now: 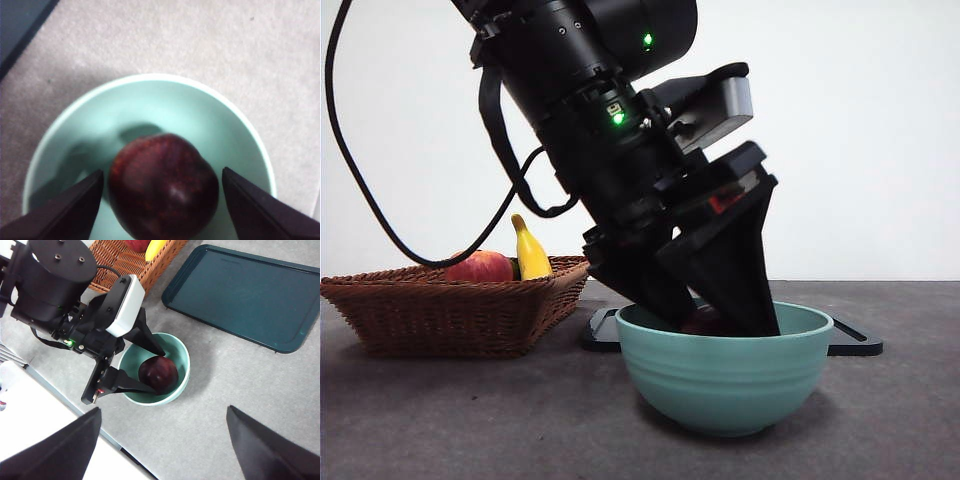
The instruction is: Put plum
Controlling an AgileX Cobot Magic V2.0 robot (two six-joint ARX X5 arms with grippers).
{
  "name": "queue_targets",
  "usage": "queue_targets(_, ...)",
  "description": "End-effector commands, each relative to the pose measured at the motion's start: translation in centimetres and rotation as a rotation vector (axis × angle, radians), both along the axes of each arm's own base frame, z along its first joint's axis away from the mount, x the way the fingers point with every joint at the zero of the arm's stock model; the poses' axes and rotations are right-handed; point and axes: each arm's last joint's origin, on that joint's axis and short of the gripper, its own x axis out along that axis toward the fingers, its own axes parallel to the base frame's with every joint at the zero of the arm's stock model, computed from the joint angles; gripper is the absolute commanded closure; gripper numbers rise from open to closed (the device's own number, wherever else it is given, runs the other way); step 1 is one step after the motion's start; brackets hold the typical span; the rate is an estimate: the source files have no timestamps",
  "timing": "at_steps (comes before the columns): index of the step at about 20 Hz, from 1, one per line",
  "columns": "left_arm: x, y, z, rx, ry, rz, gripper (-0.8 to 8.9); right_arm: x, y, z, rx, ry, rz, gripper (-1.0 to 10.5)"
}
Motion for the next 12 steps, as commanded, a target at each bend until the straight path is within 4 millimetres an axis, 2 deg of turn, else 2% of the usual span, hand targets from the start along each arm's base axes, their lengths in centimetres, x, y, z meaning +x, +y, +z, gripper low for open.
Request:
queue_targets(1,0.0,-0.8,1.5,-0.040,-0.019,0.004,4.31,0.1,0.1,0.5,0.010,-0.015,0.000,5.5)
queue_targets(4,0.1,-0.8,4.2,-0.079,-0.049,0.006,4.31,0.1,0.1,0.5,0.010,-0.016,0.001,5.5)
queue_targets(7,0.4,0.0,7.9,-0.124,-0.085,0.024,4.33,0.1,0.1,0.6,0.009,-0.017,0.001,5.5)
queue_targets(9,0.6,1.1,10.6,-0.174,-0.126,0.050,4.35,0.1,0.1,0.5,0.008,-0.018,0.002,5.5)
queue_targets(12,0.8,4.3,14.5,-0.265,-0.197,0.129,4.35,0.1,0.1,0.5,0.006,-0.020,0.004,5.5)
